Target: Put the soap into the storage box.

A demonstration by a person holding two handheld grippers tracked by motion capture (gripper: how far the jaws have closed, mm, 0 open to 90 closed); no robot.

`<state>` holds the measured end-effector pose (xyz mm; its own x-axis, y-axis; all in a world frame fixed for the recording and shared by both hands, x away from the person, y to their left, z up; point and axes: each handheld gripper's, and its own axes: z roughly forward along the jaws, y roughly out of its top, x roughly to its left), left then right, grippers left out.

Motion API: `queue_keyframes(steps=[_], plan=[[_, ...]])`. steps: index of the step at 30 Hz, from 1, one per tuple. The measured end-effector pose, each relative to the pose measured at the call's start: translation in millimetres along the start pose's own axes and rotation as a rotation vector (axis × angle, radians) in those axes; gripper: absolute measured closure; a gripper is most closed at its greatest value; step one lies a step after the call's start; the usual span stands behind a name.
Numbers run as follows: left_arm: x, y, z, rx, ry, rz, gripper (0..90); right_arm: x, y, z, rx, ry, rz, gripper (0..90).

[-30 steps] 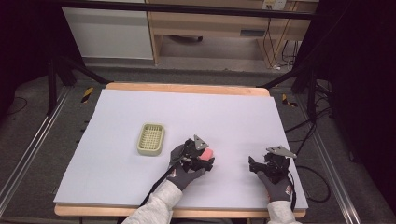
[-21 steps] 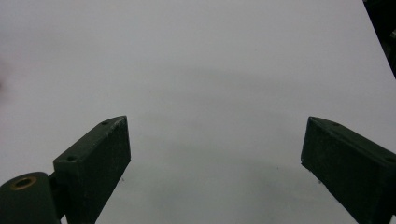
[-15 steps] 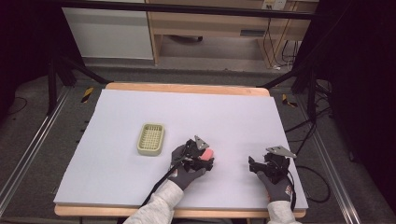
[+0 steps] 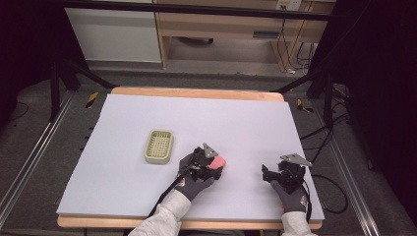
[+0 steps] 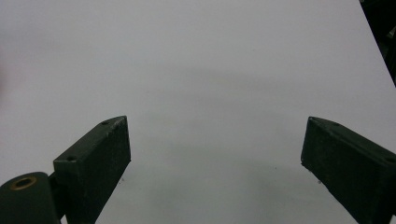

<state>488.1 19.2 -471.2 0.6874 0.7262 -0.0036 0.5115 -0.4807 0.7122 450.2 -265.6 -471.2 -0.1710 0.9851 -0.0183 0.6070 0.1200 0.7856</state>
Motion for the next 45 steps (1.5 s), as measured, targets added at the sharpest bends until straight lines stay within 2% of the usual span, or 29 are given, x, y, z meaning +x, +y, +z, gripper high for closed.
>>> queue_keyframes(steps=[4, 9, 16, 28, 36, 45], plan=[[-0.3, -0.2, 1.2, -0.002, 0.004, 0.010, 36.6, 0.0, 0.0, 0.2, 0.004, -0.002, -0.002, 8.5], [-1.8, -2.3, 7.3, 0.028, 0.015, 0.030, 35.8, -0.1, 0.0, 0.3, 0.003, -0.002, -0.003, 8.5], [-1.9, -2.0, 7.9, 0.023, 0.012, 0.031, 37.0, 0.2, 0.0, 0.6, 0.004, 0.000, -0.002, 8.4], [-2.6, 1.0, 7.3, 0.048, 0.009, 0.037, 37.2, -0.4, 0.1, 0.4, 0.004, 0.001, -0.001, 8.4], [-4.0, 5.4, -4.6, 0.031, -0.001, 0.038, 37.2, -0.4, 0.2, -0.4, 0.002, 0.002, 0.003, 8.4], [-1.9, 9.5, -27.3, 0.004, -0.002, 0.044, 37.2, -0.7, 0.4, -0.9, -0.001, 0.000, 0.005, 8.4]])
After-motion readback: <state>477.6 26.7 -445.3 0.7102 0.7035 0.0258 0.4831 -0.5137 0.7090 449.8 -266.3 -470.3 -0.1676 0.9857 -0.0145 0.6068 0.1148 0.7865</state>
